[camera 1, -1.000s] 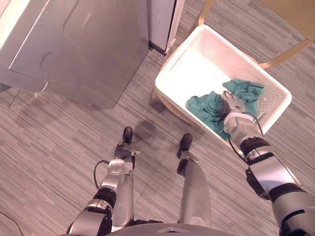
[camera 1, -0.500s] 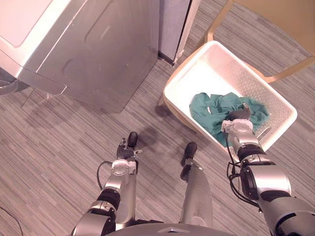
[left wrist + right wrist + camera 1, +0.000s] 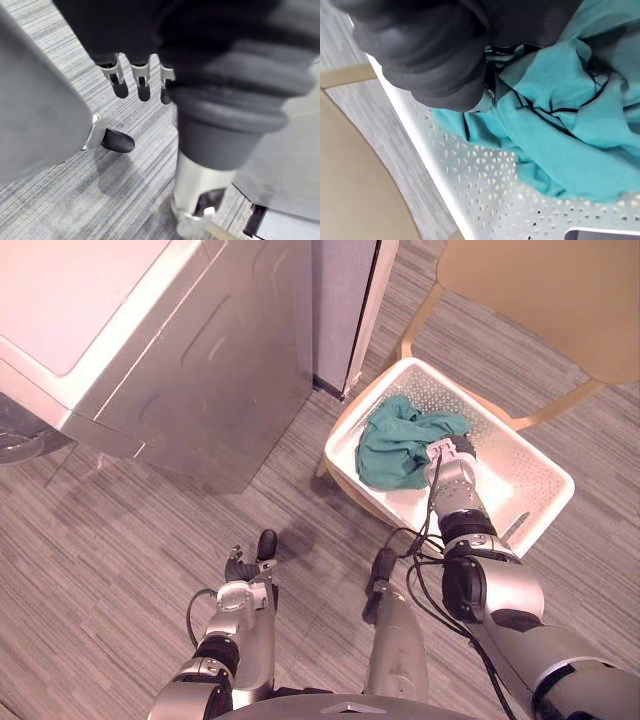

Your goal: Pick up the laundry basket with both hands and put the clothes into the washing machine.

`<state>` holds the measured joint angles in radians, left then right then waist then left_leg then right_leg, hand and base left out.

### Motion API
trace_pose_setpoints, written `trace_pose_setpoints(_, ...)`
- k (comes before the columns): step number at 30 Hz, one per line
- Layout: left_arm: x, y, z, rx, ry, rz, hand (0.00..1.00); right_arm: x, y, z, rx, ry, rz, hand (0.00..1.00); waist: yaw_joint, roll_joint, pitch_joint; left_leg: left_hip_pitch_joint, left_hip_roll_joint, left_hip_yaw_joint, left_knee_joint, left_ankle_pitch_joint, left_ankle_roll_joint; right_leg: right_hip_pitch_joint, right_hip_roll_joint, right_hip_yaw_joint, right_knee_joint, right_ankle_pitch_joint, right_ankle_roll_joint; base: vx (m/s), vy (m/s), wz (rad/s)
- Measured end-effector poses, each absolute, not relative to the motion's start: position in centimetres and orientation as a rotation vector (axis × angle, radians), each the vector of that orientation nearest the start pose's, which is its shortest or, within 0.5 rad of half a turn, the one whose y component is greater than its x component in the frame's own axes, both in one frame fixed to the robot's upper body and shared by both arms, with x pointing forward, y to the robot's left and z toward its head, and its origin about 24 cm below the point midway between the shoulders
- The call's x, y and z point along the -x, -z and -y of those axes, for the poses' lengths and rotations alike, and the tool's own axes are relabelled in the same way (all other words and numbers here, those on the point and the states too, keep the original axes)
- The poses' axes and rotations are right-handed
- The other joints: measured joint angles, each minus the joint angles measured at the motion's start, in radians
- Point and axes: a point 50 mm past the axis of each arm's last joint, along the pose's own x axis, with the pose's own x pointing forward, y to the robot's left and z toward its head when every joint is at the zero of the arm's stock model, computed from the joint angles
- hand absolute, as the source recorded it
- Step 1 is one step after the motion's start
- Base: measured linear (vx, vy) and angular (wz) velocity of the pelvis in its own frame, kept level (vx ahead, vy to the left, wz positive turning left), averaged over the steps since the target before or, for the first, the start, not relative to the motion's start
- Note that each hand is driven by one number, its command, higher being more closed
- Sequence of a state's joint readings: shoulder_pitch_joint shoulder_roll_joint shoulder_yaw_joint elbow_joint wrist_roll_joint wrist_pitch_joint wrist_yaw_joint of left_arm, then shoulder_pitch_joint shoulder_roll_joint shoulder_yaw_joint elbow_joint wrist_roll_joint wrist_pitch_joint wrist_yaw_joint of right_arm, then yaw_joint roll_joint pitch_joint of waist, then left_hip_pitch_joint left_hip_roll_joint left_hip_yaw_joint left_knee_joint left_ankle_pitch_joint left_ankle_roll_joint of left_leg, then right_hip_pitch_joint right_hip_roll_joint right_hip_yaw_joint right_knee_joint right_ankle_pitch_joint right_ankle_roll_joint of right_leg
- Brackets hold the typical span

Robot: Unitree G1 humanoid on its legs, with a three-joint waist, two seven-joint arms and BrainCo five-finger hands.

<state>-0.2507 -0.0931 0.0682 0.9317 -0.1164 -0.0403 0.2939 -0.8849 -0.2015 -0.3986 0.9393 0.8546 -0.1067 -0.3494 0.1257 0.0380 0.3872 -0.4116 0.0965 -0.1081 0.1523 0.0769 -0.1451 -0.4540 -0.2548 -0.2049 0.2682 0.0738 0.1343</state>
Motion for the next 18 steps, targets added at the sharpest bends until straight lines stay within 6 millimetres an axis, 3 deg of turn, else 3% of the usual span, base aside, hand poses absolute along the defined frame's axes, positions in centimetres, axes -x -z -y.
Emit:
trace_pose_setpoints(4,-23.6,9.7,-12.6,0.097,-0.272,-0.692,0.0,-38.9,-11.2,21.8,-1.08,0.555,0.007,1.0,-0.005,0.0,0.0,0.021,0.0,0.004,-0.011,0.001,0.0,0.02,0.001,0.0,-0.012,0.002,0.002,0.04,-0.016,-0.01)
trace_pose_setpoints(8,-23.2,10.0,-12.8,0.091,-0.275,-0.708,0.0,-38.5,-13.2,19.7,-1.176,0.471,0.135,1.0,-0.019,0.001,-0.001,0.062,0.002,0.017,-0.031,0.003,-0.001,0.052,0.001,0.005,-0.027,0.003,0.004,0.04,-0.019,-0.05)
trace_pose_setpoints(13,-22.8,10.4,-12.8,0.077,-0.27,-0.728,0.0,-36.0,-14.1,18.2,-1.187,0.397,0.297,1.0,-0.024,0.001,-0.002,0.094,0.002,0.026,-0.036,-0.001,0.0,0.083,0.001,0.007,-0.036,0.002,0.006,0.03,-0.011,-0.03)
trace_pose_setpoints(18,-20.9,11.5,-13.5,0.031,-0.276,-0.787,0.0,-32.8,-12.5,15.2,-1.208,0.308,0.298,1.0,-0.042,0.002,-0.023,0.151,0.003,0.032,-0.072,-0.006,-0.007,0.127,0.002,0.009,-0.052,-0.009,0.011,0.0,-0.001,-0.01)
